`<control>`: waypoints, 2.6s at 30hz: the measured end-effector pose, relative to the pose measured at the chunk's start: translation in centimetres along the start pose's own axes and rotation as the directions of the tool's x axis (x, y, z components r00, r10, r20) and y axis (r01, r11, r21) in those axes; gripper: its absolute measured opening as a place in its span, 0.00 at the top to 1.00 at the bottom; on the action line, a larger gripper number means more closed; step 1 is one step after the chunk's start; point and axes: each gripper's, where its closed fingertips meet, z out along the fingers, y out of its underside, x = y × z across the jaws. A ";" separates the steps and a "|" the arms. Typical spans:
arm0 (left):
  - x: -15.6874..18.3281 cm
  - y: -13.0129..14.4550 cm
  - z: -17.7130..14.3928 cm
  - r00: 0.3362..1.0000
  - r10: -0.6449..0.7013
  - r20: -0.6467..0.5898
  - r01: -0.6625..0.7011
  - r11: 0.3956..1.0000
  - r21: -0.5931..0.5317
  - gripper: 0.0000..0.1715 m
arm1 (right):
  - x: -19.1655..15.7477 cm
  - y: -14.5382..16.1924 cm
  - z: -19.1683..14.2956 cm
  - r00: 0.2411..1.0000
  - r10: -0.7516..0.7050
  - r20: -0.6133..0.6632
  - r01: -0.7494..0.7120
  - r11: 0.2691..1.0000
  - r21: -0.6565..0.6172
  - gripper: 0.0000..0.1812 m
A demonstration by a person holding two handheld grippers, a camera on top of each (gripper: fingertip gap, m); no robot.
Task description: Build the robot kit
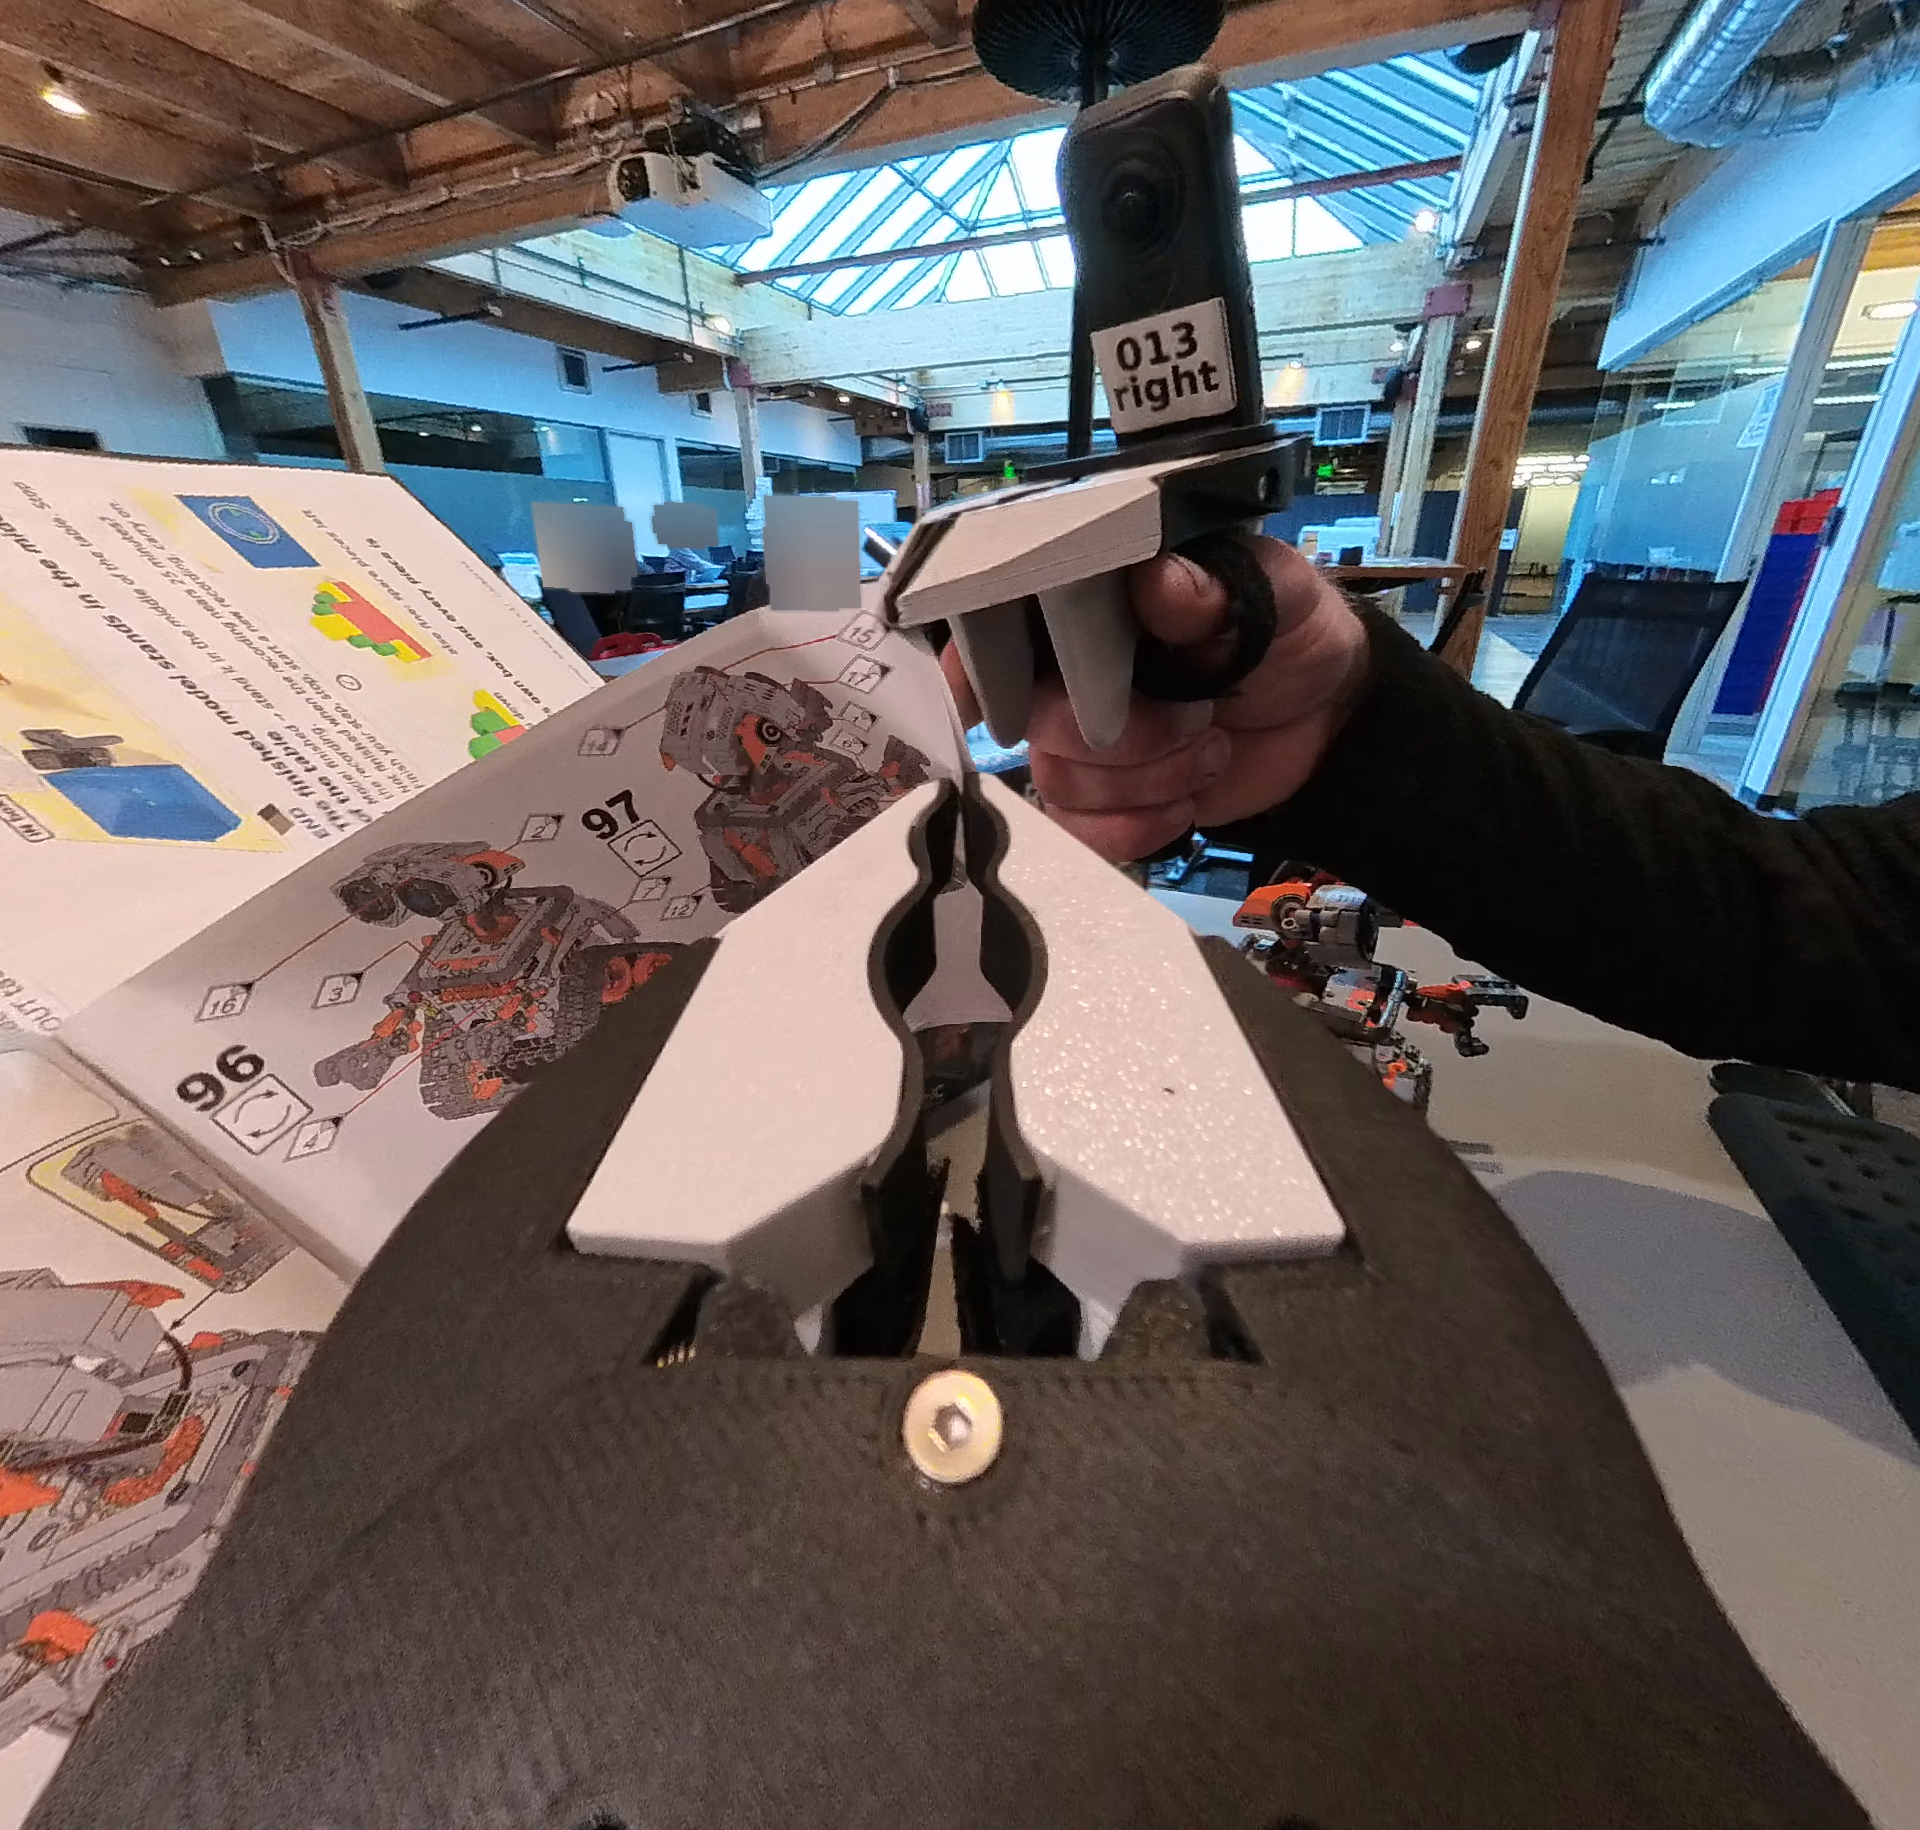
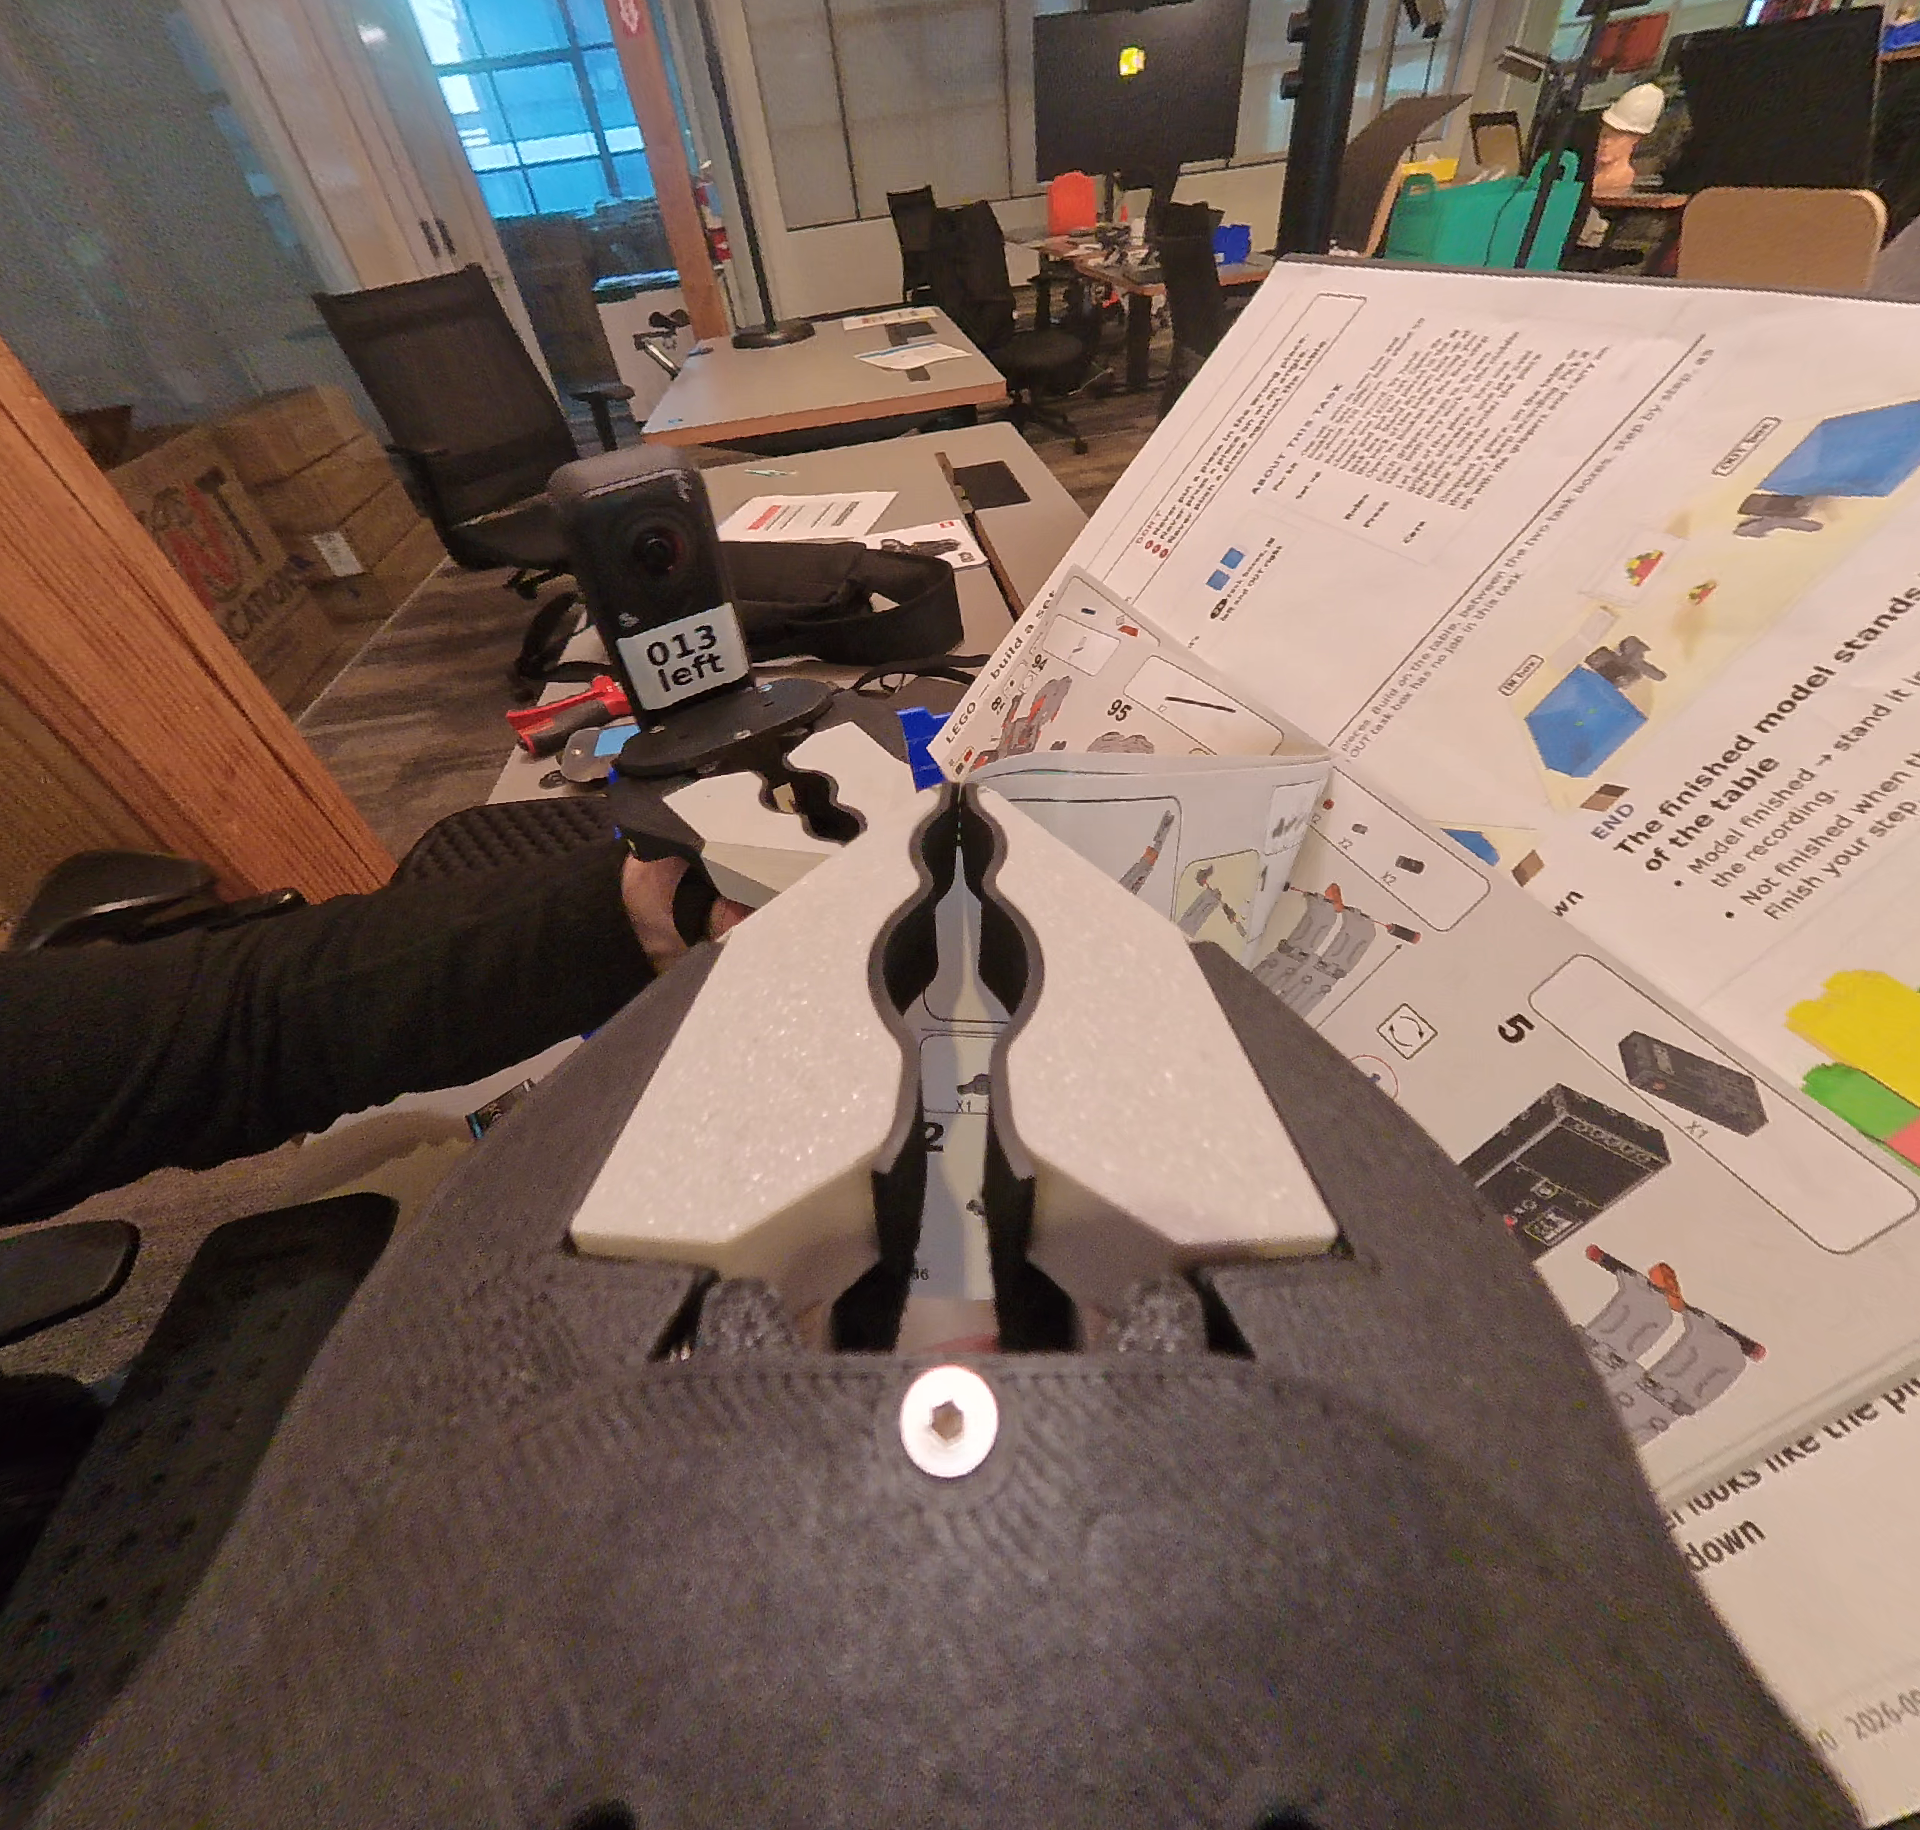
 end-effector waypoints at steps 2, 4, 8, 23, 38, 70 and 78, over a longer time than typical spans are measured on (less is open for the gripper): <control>-0.3 0.0 0.0 1.000 -0.011 0.010 0.011 1.000 -0.003 1.00 | 0.2 -0.1 0.0 1.000 0.003 -0.013 -0.003 1.000 0.009 1.00; -1.0 -0.1 -0.2 0.999 -0.023 0.039 0.023 1.000 0.001 1.00 | 0.5 -0.4 -0.2 1.000 0.005 -0.028 -0.004 1.000 0.022 0.99; -2.0 -0.5 -1.1 0.996 -0.045 0.080 0.045 0.999 -0.004 1.00 | 1.9 -0.6 -0.9 0.987 -0.032 -0.155 0.031 0.999 -0.010 0.74; -8.1 -2.5 -13.2 0.925 0.090 0.370 -0.010 0.977 -0.212 1.00 | 7.9 3.9 -1.8 0.793 -0.407 -0.453 0.231 0.890 -0.394 0.65; -12.0 -1.0 -19.4 0.872 0.078 0.484 0.035 0.975 -0.222 1.00 | 2.2 9.1 7.9 0.843 -0.505 -0.186 0.408 0.825 -0.392 0.83; -7.8 10.0 -33.9 0.865 0.303 0.399 0.256 0.418 -0.872 0.66 | -1.1 11.2 10.3 0.844 -0.516 -0.147 0.440 0.823 -0.359 0.79; -7.9 18.5 -37.9 0.870 0.328 0.368 0.378 0.035 -0.925 0.60 | -6.3 12.1 7.7 0.830 -0.543 -0.126 0.475 0.808 -0.349 0.80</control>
